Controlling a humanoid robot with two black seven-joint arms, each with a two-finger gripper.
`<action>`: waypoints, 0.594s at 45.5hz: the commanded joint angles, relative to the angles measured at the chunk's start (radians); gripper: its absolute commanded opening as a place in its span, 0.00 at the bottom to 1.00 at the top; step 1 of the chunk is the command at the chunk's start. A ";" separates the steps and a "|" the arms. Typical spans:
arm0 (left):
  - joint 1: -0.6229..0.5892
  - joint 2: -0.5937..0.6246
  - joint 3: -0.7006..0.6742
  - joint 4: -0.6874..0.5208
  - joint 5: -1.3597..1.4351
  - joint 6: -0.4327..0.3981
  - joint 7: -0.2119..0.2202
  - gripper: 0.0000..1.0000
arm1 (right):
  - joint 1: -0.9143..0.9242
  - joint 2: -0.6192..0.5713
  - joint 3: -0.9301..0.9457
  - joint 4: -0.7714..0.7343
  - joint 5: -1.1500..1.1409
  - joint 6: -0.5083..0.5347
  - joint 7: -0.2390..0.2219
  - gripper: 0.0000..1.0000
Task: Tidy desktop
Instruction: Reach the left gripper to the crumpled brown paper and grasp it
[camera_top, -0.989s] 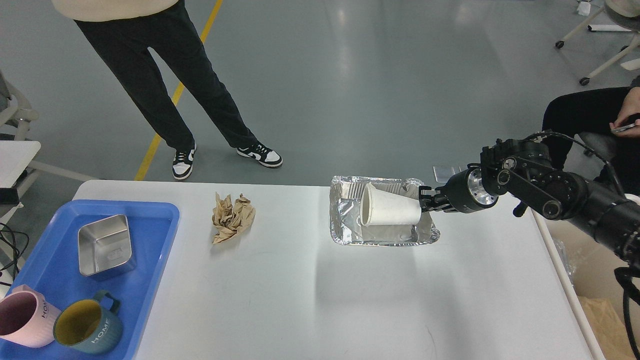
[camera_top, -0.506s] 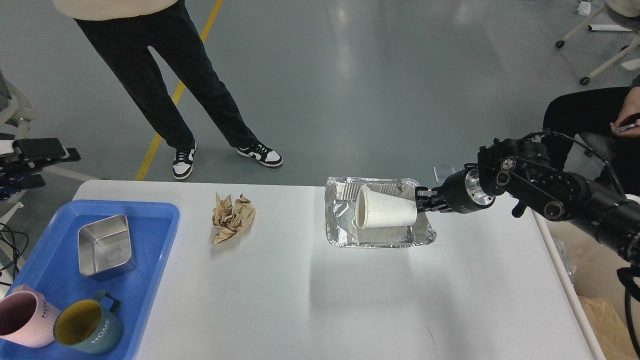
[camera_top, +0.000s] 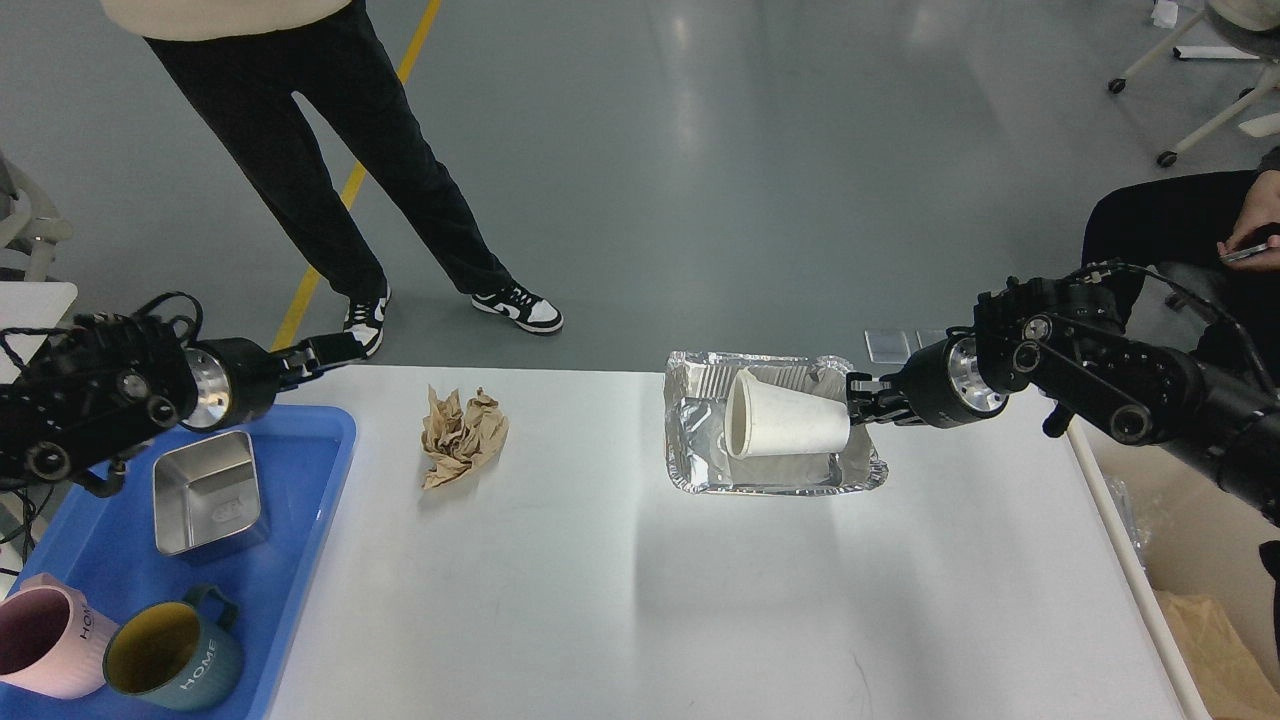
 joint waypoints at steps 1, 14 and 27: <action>0.042 -0.128 0.002 0.097 0.025 0.047 0.000 0.96 | -0.001 0.001 0.002 0.000 0.001 -0.002 0.000 0.00; 0.133 -0.329 0.004 0.296 0.083 0.089 -0.012 0.96 | -0.001 0.001 0.002 0.000 0.001 -0.007 0.000 0.00; 0.170 -0.464 0.004 0.471 0.083 0.115 -0.014 0.96 | -0.002 0.008 0.002 0.002 0.001 -0.008 0.000 0.00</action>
